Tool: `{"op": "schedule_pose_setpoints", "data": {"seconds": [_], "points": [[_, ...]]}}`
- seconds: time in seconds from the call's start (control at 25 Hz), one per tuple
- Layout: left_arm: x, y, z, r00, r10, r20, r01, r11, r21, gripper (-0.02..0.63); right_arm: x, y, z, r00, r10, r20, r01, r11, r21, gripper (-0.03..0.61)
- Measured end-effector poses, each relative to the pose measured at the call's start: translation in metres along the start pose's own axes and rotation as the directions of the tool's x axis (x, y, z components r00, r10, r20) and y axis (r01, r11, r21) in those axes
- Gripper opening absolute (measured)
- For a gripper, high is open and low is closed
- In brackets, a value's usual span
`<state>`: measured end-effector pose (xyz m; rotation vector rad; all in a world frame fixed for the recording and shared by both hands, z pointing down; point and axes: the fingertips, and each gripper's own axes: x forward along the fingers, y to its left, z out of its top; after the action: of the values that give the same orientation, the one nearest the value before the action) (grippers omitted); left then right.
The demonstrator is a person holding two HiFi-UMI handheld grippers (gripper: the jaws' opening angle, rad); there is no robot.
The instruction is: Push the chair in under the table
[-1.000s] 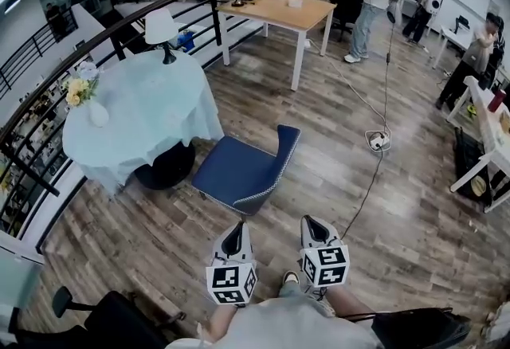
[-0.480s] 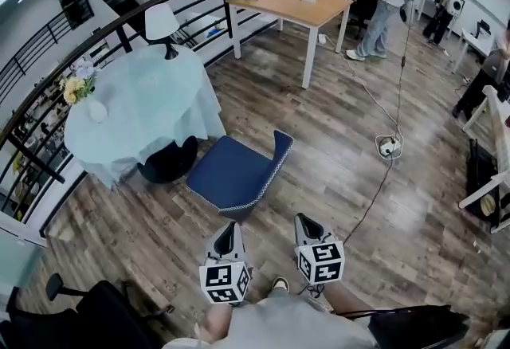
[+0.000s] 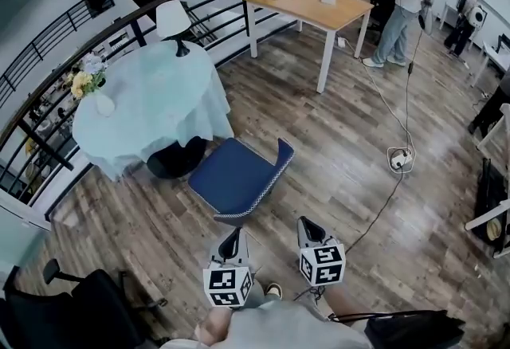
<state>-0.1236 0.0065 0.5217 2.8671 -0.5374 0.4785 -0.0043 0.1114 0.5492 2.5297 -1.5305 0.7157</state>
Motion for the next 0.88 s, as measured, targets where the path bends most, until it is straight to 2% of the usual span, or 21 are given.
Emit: {"op": "schedule_pose_setpoints", "data": {"seconds": [0.24, 0.44, 0.68, 0.88], "points": [[0.011, 0.019, -0.006, 0.997, 0.061, -0.038, -0.062, 0.998, -0.025, 0.005, 0.030, -0.005, 0.007, 0.999, 0.038, -0.006, -0.038, 0.999, 0.019, 0.017], [0.048, 0.029, -0.006, 0.996, 0.078, -0.038, -0.081, 0.994, -0.070, 0.005, 0.053, -0.024, 0.021, 0.999, 0.044, -0.014, -0.044, 0.999, -0.003, 0.017], [0.103, 0.033, 0.013, 0.998, 0.055, -0.010, -0.056, 0.992, -0.111, 0.005, 0.078, -0.060, 0.041, 0.998, 0.030, -0.049, -0.033, 0.997, -0.076, 0.017], [0.130, 0.039, 0.024, 0.998, 0.063, -0.011, -0.064, 0.992, -0.107, 0.005, 0.108, -0.074, 0.055, 0.998, 0.041, -0.053, -0.045, 0.997, -0.061, 0.017]]}}
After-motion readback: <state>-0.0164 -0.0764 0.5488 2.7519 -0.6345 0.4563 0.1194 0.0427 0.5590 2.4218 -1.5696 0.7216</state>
